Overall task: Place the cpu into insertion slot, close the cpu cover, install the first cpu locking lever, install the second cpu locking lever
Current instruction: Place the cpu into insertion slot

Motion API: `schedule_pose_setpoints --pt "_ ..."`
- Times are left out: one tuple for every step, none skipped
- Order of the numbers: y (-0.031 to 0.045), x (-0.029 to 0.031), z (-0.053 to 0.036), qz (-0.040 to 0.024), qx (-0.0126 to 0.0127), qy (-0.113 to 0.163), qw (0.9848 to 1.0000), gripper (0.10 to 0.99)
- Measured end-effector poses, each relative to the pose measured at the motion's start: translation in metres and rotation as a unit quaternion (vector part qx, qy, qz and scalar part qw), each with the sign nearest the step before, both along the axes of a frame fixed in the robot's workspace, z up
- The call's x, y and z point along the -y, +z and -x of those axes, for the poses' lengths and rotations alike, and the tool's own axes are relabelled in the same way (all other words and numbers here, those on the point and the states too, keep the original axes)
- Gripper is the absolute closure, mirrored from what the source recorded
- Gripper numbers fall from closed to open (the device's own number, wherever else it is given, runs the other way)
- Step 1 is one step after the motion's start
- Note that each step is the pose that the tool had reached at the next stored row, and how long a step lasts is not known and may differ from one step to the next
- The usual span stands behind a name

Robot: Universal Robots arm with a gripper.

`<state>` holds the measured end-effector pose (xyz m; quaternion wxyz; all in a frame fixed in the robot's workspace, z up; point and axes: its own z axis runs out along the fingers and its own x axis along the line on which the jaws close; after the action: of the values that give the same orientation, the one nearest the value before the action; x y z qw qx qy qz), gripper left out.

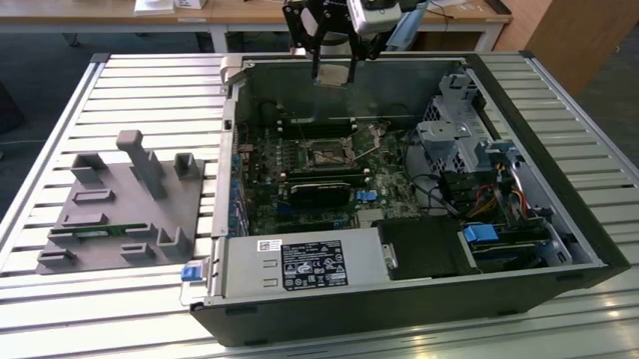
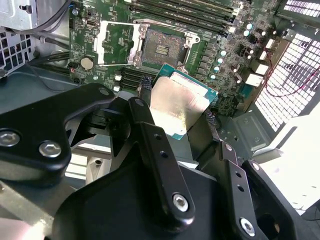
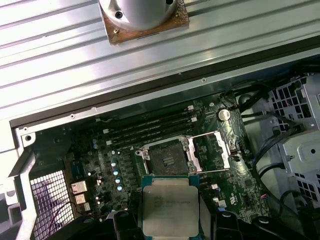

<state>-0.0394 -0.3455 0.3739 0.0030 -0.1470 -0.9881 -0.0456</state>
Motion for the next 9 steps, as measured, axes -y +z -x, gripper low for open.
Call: schedule_pose_setpoints --pt "0.0 0.0 0.0 0.0 0.0 -0.002 1.0 0.545" --pt "0.0 0.0 0.0 0.0 0.0 -0.003 1.0 0.545" --pt "0.0 0.0 0.0 0.0 0.0 -0.005 1.0 0.545" --pt "0.0 0.0 0.0 0.0 0.0 -0.006 1.0 0.545" --pt "0.0 0.0 0.0 0.0 0.0 -0.007 1.0 0.545" --pt "0.0 0.0 0.0 0.0 0.0 -0.008 1.0 0.545" --pt "0.0 0.0 0.0 0.0 0.0 -0.01 0.9999 0.545" --pt "0.0 0.0 0.0 0.0 0.0 -0.012 0.9999 0.545" --pt "0.0 0.0 0.0 -0.0001 0.0 -0.013 0.9999 0.545"
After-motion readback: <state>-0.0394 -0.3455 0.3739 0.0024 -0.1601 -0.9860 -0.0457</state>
